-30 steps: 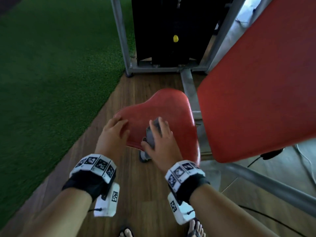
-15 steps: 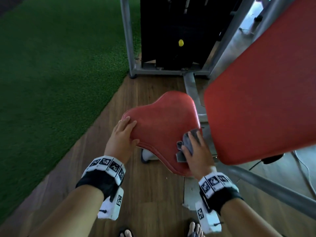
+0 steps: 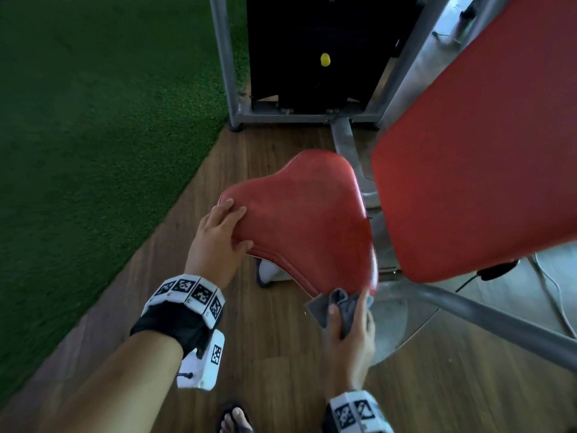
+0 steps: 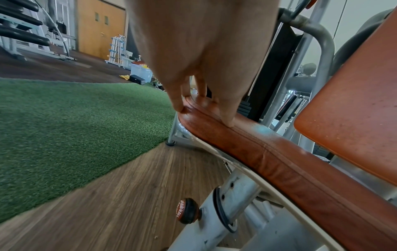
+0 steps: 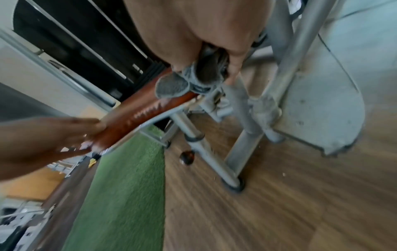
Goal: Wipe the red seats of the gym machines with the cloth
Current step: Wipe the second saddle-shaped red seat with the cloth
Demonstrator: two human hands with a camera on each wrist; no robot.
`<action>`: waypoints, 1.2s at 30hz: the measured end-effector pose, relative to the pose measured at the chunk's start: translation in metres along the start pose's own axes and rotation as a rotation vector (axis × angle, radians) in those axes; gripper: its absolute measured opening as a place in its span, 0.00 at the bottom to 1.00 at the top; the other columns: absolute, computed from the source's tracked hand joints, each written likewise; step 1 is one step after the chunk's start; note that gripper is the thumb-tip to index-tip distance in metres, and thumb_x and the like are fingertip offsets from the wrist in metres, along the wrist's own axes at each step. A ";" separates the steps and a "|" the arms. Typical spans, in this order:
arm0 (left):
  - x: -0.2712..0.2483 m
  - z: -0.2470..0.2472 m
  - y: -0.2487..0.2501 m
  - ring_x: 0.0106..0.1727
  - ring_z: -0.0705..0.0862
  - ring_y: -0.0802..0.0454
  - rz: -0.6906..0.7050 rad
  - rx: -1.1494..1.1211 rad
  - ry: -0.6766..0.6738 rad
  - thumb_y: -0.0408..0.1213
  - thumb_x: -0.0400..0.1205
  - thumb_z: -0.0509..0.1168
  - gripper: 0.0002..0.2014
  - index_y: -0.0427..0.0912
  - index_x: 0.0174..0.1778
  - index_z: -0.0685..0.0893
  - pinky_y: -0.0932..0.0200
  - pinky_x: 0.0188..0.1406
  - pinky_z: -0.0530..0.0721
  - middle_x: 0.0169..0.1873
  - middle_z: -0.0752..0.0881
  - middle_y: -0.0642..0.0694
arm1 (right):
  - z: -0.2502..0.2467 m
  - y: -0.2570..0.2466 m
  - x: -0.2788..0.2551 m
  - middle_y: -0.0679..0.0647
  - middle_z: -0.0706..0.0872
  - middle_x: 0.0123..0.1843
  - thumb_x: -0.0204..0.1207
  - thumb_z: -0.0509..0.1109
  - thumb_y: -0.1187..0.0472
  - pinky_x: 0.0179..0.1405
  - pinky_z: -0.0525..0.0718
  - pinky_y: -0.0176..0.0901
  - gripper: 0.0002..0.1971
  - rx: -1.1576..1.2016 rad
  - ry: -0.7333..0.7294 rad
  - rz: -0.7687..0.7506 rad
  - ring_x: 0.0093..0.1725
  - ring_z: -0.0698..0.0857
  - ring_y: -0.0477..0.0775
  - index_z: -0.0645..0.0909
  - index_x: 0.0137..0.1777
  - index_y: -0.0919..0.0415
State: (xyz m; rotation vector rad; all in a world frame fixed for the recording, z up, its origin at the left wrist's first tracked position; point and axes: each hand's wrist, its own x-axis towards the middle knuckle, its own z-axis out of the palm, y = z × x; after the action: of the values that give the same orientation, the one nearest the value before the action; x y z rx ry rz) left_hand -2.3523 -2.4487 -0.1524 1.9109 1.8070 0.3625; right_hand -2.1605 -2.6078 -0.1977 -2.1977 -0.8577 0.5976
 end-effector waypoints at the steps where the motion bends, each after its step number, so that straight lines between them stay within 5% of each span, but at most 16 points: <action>1: 0.000 0.000 0.000 0.80 0.63 0.47 0.004 0.000 0.003 0.42 0.78 0.73 0.33 0.51 0.79 0.72 0.47 0.75 0.70 0.82 0.64 0.53 | 0.007 -0.001 -0.011 0.65 0.72 0.77 0.76 0.70 0.51 0.64 0.72 0.45 0.37 0.029 -0.014 -0.011 0.73 0.76 0.64 0.59 0.83 0.54; 7: -0.001 -0.001 -0.002 0.79 0.65 0.46 0.023 -0.010 0.016 0.41 0.77 0.74 0.32 0.50 0.79 0.73 0.48 0.75 0.69 0.81 0.65 0.53 | 0.020 -0.002 -0.007 0.57 0.68 0.81 0.80 0.67 0.52 0.70 0.65 0.36 0.37 0.101 -0.026 0.045 0.79 0.69 0.56 0.53 0.85 0.52; 11: -0.002 0.000 -0.004 0.80 0.64 0.48 0.022 -0.019 0.025 0.42 0.78 0.73 0.32 0.50 0.79 0.72 0.49 0.75 0.68 0.81 0.64 0.53 | 0.005 0.014 0.010 0.55 0.68 0.81 0.80 0.69 0.55 0.73 0.68 0.42 0.36 0.070 0.018 -0.004 0.79 0.69 0.56 0.55 0.84 0.53; 19: -0.005 0.001 -0.001 0.81 0.62 0.47 0.010 -0.021 0.030 0.41 0.79 0.73 0.32 0.49 0.80 0.71 0.49 0.77 0.66 0.82 0.63 0.53 | 0.020 0.010 -0.002 0.54 0.61 0.84 0.80 0.68 0.55 0.73 0.57 0.29 0.38 0.157 0.010 0.017 0.82 0.62 0.51 0.52 0.85 0.58; 26: -0.004 0.001 0.000 0.81 0.61 0.50 -0.004 -0.031 0.023 0.42 0.79 0.73 0.32 0.51 0.80 0.71 0.49 0.76 0.66 0.82 0.63 0.55 | -0.003 0.022 0.024 0.54 0.65 0.83 0.79 0.69 0.58 0.74 0.63 0.33 0.35 0.107 0.024 -0.070 0.81 0.65 0.50 0.58 0.84 0.58; 29: -0.003 0.003 0.000 0.81 0.62 0.49 -0.010 -0.045 0.034 0.41 0.78 0.74 0.32 0.51 0.79 0.72 0.48 0.76 0.67 0.81 0.64 0.56 | -0.010 0.029 0.034 0.57 0.67 0.82 0.78 0.70 0.59 0.73 0.63 0.28 0.35 0.083 0.055 -0.157 0.80 0.67 0.52 0.60 0.83 0.61; 36: -0.001 0.003 0.002 0.80 0.65 0.50 -0.034 -0.066 0.039 0.39 0.76 0.76 0.32 0.51 0.77 0.75 0.44 0.76 0.72 0.80 0.66 0.57 | 0.015 0.019 0.005 0.64 0.61 0.83 0.75 0.74 0.64 0.67 0.53 0.11 0.38 0.126 0.044 -0.098 0.80 0.61 0.54 0.59 0.82 0.66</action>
State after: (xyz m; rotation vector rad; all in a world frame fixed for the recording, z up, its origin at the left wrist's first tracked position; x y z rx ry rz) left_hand -2.3492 -2.4504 -0.1542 1.8381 1.8273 0.4456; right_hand -2.1583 -2.6078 -0.2222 -2.0360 -0.8749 0.5387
